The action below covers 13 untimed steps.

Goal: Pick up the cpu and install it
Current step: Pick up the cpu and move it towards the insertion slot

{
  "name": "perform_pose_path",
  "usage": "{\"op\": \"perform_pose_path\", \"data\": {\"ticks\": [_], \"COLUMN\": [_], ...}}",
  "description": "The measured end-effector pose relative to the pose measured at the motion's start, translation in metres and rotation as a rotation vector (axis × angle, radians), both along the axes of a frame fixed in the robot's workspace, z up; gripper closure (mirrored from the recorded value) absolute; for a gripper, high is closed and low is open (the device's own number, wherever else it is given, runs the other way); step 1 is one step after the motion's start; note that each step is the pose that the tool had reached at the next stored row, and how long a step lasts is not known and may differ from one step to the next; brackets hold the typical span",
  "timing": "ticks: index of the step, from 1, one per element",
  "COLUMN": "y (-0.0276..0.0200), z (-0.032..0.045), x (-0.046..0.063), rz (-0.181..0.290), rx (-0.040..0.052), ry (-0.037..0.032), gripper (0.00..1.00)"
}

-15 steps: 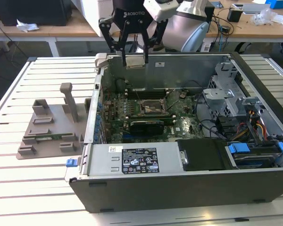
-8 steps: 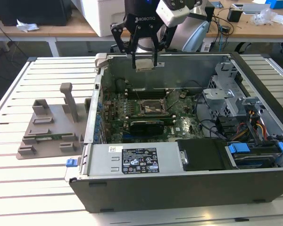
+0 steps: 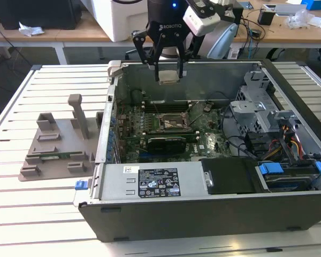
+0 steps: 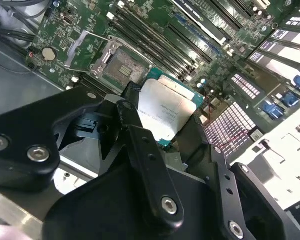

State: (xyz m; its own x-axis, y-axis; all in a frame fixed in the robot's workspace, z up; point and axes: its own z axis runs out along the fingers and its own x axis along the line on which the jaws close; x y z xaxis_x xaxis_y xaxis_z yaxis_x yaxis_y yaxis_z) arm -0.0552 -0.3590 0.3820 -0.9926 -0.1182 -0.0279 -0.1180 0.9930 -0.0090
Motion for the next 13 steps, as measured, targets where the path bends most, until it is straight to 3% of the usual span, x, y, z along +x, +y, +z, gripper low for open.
{"op": "perform_pose_path", "data": {"ticks": [13], "y": [0.0007], "z": [-0.0114], "x": [0.011], "rz": [0.000], "rx": [0.0000], "ry": [-0.0001], "gripper": [0.45]}}
